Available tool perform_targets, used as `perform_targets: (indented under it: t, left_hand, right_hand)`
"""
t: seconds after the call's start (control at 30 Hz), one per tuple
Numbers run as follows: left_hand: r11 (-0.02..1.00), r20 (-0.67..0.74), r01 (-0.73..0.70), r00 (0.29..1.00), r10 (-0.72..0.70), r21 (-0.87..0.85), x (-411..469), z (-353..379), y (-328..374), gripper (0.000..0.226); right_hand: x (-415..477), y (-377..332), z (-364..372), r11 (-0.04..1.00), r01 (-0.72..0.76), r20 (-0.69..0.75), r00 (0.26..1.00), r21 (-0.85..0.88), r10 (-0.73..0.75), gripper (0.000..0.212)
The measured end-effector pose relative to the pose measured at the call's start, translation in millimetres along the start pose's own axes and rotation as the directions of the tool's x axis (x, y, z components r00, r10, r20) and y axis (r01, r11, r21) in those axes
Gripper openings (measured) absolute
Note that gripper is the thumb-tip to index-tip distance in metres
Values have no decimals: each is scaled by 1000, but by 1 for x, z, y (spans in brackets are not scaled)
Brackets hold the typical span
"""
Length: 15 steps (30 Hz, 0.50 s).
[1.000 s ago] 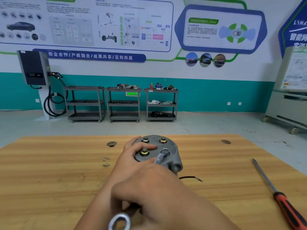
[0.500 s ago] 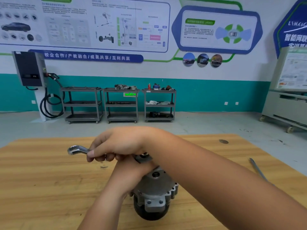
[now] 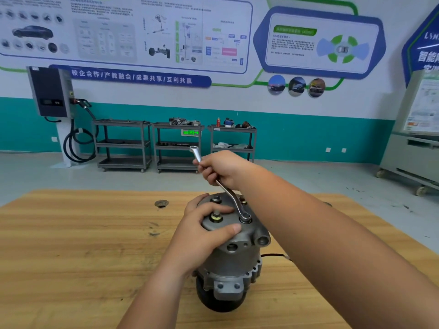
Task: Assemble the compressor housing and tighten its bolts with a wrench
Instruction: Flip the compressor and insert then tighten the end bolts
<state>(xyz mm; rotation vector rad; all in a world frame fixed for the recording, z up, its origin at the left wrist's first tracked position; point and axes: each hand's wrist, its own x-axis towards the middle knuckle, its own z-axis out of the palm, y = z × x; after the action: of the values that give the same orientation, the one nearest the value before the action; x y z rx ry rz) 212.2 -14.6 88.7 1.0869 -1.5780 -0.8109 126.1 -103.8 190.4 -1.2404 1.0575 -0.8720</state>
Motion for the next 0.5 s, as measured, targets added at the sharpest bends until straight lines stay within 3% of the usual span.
perform_targets:
  t: [0.07,0.2,0.5]
  left_hand:
    - [1000,9,-3,1000,3,-12,-1,-1,1,25]
    - [1000,-6,-17,1000,17,-13,1,-1,-3,26]
    - [998,-16,-46,999,45,-53,2,0,-7,24]
  right_hand:
    - [4,6,-13,972,-29,6,1000,231,28,25]
    - [8,21,-40,816,-7,-82,995,578,66,24]
    - [-6,45,-82,610,304,-331,941,732,-72,18]
